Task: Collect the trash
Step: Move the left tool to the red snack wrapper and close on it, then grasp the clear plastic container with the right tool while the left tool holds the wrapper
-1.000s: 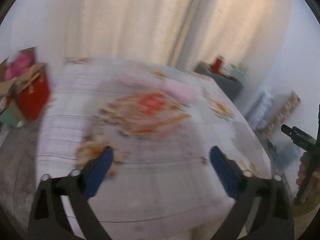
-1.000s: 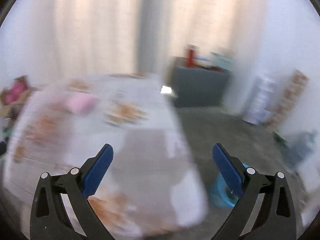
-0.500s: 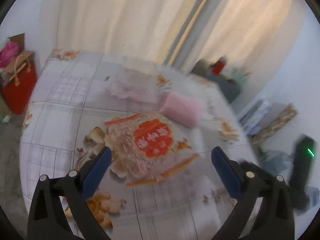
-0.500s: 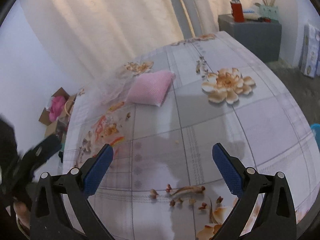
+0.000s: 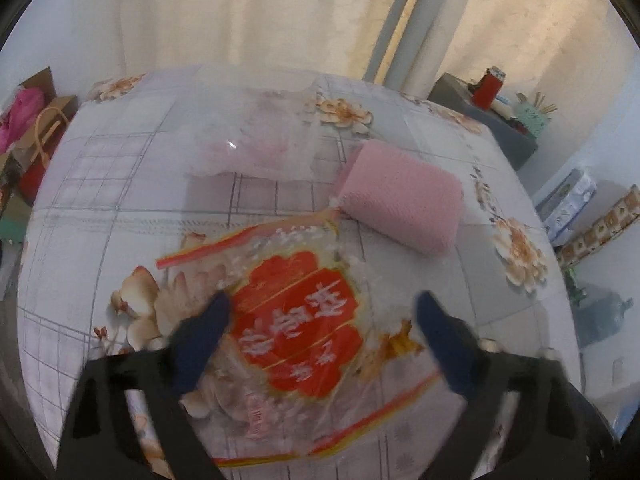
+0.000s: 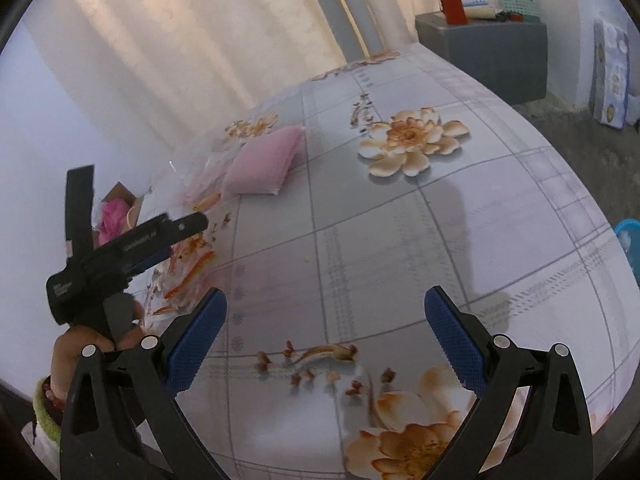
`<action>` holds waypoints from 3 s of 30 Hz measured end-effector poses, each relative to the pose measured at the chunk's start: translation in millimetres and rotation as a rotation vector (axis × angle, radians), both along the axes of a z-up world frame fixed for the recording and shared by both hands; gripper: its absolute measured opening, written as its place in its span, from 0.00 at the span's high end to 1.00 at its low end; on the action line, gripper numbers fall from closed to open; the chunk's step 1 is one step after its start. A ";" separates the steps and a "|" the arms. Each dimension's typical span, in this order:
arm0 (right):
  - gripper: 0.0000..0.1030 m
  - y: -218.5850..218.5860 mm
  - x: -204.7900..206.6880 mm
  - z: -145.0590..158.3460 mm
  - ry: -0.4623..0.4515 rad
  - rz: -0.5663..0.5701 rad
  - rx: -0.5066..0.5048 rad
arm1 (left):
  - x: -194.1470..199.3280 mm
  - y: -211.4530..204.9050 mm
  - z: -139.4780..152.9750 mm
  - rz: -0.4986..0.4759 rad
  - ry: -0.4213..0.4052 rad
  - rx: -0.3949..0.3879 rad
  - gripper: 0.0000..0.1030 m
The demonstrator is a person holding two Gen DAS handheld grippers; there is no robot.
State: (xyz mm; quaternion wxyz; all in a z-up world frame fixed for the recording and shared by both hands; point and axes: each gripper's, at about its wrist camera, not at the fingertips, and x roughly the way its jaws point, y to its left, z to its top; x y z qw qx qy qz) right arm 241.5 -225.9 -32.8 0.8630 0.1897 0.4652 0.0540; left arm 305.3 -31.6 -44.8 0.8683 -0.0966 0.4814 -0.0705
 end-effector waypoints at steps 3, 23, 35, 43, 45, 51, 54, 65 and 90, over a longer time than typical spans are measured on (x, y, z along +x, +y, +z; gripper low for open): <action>0.08 -5.9 -1.5 -2.5 0.009 -0.001 0.014 | -9.1 4.3 -0.7 -0.012 0.013 -0.019 0.49; 0.08 -24.0 -24.7 -11.2 0.039 0.027 -0.014 | -110.1 50.0 37.6 -0.162 -0.219 -0.258 0.99; 0.08 11.2 -11.5 -4.6 0.030 0.137 0.040 | -131.3 122.8 23.4 0.027 -0.194 -0.502 0.99; 0.08 66.8 66.5 35.6 -0.022 0.351 0.124 | -137.5 110.7 -10.7 0.031 -0.130 -0.316 0.99; 0.08 84.0 96.0 46.2 -0.025 0.394 0.122 | -135.6 106.9 -13.6 0.025 -0.130 -0.284 0.99; 0.08 144.6 209.5 42.9 0.108 0.429 0.088 | -137.9 115.7 -17.2 0.029 -0.162 -0.265 0.99; 0.08 166.5 247.0 26.7 0.184 0.405 0.055 | -141.8 117.0 -18.1 0.015 -0.169 -0.265 0.99; 0.08 185.1 312.7 -18.1 0.361 0.301 0.006 | -147.9 121.4 -25.3 -0.033 -0.187 -0.299 0.99; 0.08 268.9 336.1 -38.4 0.517 0.353 -0.404 | -138.8 121.3 -35.1 -0.018 -0.168 -0.332 0.99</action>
